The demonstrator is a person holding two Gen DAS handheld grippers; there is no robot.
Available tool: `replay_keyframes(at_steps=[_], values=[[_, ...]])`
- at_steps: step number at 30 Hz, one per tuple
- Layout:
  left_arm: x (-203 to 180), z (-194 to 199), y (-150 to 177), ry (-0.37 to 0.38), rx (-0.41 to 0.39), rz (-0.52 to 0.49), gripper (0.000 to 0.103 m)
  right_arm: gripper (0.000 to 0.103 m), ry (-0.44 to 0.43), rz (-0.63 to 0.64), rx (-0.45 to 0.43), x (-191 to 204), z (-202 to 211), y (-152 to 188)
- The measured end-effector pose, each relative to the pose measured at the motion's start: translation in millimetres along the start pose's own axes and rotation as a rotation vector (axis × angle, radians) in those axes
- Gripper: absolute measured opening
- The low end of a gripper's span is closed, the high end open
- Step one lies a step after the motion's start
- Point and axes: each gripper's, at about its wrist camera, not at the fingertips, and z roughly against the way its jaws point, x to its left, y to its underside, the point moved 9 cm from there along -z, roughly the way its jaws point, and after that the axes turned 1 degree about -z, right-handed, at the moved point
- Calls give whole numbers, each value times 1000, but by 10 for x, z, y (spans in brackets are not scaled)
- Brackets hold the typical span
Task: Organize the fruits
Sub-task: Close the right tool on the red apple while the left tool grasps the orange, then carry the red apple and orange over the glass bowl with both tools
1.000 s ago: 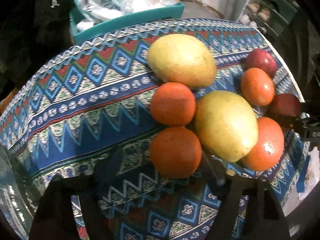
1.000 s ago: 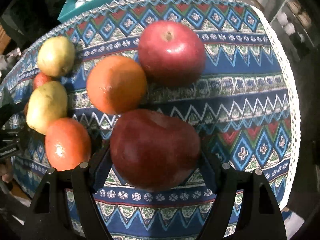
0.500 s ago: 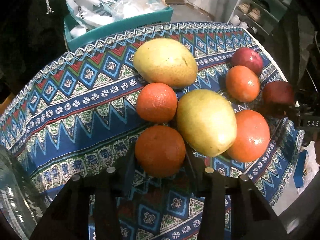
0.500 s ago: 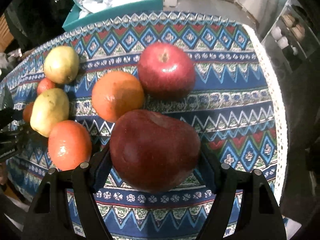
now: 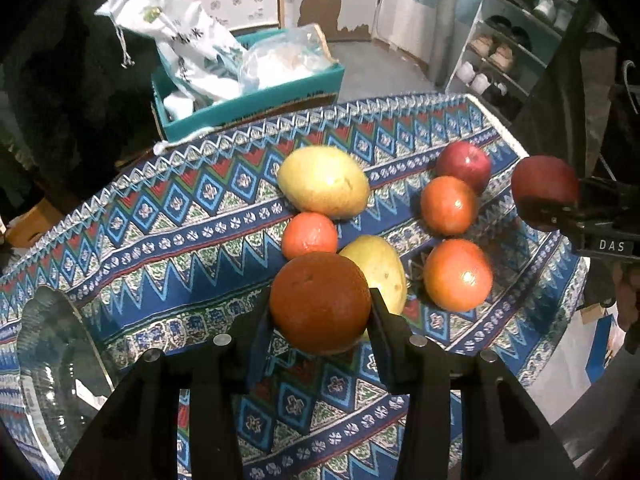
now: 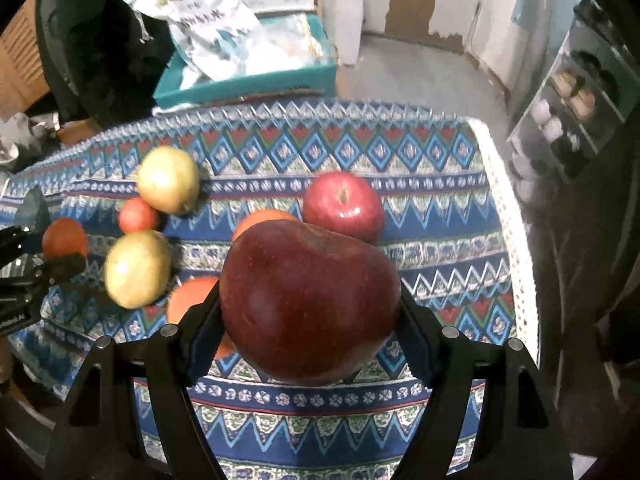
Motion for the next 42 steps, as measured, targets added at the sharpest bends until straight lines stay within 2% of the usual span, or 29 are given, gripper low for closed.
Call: replay_keyframes(at_steps=[20, 29, 42], values=[[-94, 1134, -261, -32, -230, -27, 45, 76, -82, 88, -249, 569, 970, -461], [33, 1572, -296, -43, -315, -10, 45, 76, -130, 141, -312, 940, 1250, -600], [376, 2050, -193, -79, -389, 54, 45, 76, -210, 200, -366, 1558, 1527, -819]])
